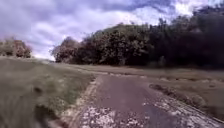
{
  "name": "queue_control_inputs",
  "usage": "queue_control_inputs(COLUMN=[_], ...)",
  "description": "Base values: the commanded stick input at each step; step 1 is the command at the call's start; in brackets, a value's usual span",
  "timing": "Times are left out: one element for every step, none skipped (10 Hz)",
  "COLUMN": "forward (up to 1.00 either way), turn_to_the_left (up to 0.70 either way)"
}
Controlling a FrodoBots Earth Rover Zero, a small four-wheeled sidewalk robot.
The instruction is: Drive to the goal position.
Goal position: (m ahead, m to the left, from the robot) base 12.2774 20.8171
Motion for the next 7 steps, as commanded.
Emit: queue_control_inputs(forward=[1.00, 1.00, 1.00, 1.00, 1.00, 1.00, 1.00], turn_to_the_left=[0.00, 0.00, 0.00, 0.00, 0.00, 0.00, 0.00])
